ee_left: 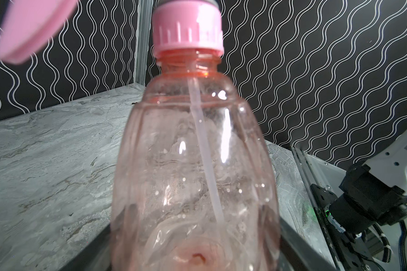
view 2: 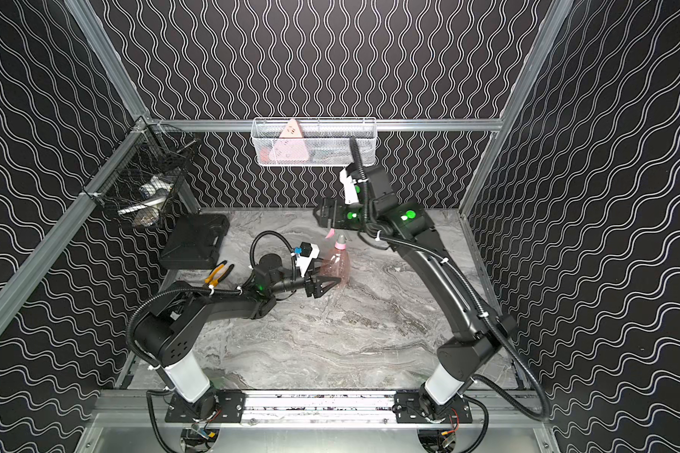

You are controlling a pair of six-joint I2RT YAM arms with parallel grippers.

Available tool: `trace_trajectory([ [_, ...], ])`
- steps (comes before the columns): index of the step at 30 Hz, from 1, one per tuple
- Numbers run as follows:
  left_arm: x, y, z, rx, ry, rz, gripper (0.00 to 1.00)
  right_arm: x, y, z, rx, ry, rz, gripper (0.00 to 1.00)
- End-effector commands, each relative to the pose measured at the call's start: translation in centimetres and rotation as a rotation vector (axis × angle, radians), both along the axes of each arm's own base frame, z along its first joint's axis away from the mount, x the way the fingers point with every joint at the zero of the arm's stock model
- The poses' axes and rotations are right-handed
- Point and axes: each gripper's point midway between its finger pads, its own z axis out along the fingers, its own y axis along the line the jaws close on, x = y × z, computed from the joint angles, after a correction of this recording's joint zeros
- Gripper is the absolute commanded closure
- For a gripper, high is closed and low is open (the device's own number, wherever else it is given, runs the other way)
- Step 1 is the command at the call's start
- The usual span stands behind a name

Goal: Attach spray nozzles to spray bottles
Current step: Screw the spray nozzle on the spray bottle.

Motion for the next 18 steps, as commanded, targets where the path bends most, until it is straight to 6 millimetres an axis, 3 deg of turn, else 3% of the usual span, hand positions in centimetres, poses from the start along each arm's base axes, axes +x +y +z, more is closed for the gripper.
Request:
trace_trajectory([
  [1,-0.2,-0.2,1.2,-0.019,-0.053,-0.019,0.64,-0.4,-2.1,-3.7,-0.137,0.047,0.092,0.06],
  [3,-0.4,-0.4,1.2,-0.031,-0.043,-0.04,0.64,-0.1,-1.7,-4.5,-0.115,0.027,0.146,0.04],
  [11,-0.5,-0.6,0.2,-0.024,-0.015,-0.05,0.65,0.2,0.3,-2.8,-0.036,0.006,0.172,0.05],
  [15,-0.6,-0.9,-0.3,-0.003,-0.003,-0.068,0.65,0.4,1.7,-3.2,-0.024,0.039,0.227,0.05],
  [18,-0.5,-1.1,-0.8,0.025,-0.007,-0.055,0.65,1.1,3.1,-4.6,-0.073,0.086,0.228,0.06],
])
